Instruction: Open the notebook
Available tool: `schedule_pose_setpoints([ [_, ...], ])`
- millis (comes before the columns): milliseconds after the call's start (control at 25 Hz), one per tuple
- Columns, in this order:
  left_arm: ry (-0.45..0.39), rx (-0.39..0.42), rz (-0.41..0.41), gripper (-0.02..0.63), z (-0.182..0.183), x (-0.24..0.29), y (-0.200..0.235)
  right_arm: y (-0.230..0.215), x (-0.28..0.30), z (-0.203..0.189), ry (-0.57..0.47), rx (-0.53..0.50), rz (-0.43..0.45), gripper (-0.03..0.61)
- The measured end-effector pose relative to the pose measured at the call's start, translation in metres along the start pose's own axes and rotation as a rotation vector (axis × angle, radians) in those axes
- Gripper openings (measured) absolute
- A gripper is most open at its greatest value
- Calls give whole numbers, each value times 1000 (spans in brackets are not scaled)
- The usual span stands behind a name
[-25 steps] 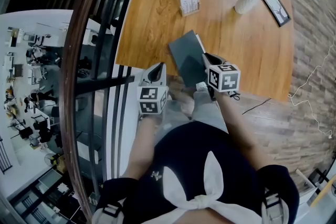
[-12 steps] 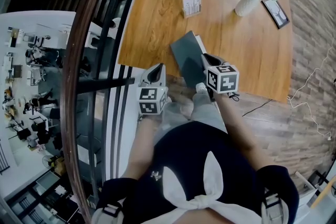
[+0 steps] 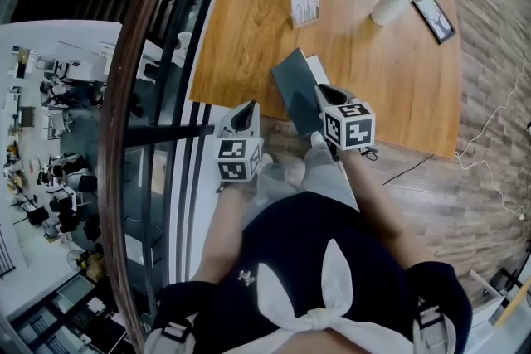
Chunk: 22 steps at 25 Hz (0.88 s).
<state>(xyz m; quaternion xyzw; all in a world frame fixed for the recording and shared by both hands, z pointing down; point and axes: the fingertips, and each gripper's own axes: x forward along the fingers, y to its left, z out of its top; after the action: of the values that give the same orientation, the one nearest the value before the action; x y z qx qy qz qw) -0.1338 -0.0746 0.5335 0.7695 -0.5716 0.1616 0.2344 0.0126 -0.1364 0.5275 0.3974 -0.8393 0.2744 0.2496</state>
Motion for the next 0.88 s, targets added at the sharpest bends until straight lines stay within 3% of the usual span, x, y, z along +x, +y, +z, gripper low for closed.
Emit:
schedule_pose_setpoints([
  [880, -16, -31, 41, 17, 3, -12, 15, 38, 1, 11, 7, -68, 98, 18],
])
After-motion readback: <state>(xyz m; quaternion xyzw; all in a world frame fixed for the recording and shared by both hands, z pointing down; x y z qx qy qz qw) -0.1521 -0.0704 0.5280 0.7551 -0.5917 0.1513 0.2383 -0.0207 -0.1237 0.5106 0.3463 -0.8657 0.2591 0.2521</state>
